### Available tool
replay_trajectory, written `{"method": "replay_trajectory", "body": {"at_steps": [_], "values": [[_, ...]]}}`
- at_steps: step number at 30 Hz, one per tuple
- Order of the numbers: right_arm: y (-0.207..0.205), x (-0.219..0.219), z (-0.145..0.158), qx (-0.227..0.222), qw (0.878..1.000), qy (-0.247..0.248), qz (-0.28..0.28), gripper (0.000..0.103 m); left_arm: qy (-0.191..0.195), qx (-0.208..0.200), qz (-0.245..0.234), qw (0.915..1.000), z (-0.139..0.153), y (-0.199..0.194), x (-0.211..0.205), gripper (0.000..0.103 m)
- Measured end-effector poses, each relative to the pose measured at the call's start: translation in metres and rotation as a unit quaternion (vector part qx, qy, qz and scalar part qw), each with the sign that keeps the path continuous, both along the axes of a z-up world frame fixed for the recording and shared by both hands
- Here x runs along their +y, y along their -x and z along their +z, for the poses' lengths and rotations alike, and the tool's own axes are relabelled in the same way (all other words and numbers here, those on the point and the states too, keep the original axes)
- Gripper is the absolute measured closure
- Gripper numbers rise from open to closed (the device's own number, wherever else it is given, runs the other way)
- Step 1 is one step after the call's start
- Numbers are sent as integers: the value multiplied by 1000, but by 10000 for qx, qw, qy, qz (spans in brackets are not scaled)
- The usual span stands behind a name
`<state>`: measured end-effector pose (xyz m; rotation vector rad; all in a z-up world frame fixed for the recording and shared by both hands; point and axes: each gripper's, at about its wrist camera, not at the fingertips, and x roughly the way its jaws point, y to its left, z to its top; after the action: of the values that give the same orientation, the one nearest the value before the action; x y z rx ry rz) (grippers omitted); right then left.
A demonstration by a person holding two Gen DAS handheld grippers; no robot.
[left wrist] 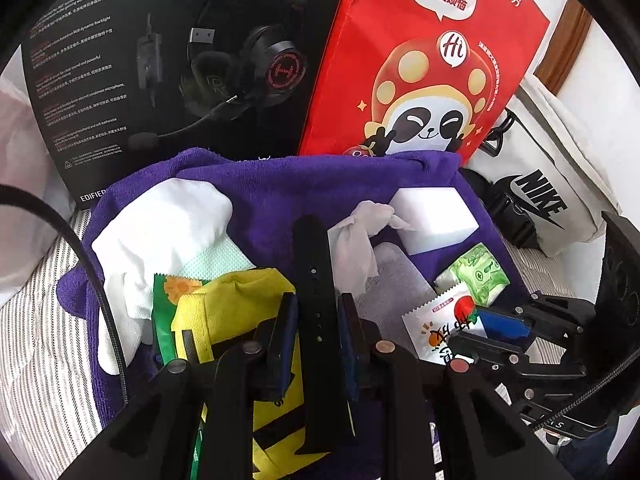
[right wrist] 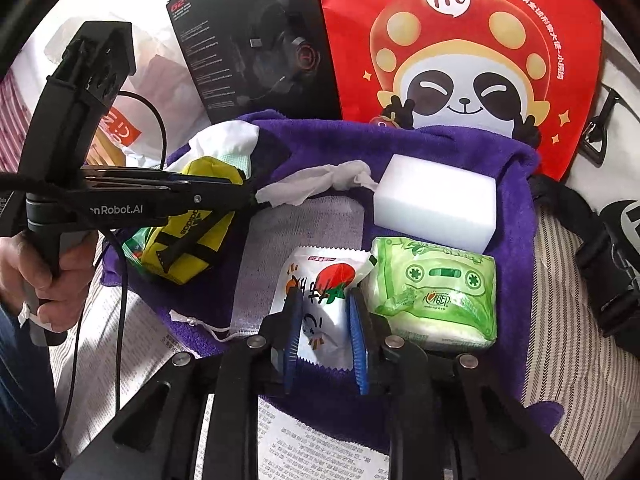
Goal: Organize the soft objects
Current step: 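Open the right gripper to drop the packet on the towel while the left releases the strap there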
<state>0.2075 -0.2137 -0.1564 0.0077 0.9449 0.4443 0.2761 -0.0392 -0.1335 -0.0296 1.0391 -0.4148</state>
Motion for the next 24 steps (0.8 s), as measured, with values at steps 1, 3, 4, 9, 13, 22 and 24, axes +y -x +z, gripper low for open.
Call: {"method": "replay_trajectory", "body": {"at_steps": [1,3,4,9,13,22,24], "values": [[0,0,-1,7,10000,-3,-10,79,-4,5,-9,10000,0,0,0,82],[0,2,-1,4,10000,16,-22,79,5,13,-14,10000,0,1,0,82],[0,2,-1,-8,10000,37,-19,79,11,19,-14,10000,0,1,0,82],[1,5,-3,-44,9999,97,4,75,42,76,-31,10000,-1,0,1,80],[1,5,-4,-44,9999,104,50,73,76,142,-95,9998,-2,1,2,77],[4,4,1,-99,9997,148,141,61,122,-7,-156,9998,11,8,4,48],[5,4,6,-182,9995,228,122,60,85,-115,-171,9998,16,10,5,46]]}}
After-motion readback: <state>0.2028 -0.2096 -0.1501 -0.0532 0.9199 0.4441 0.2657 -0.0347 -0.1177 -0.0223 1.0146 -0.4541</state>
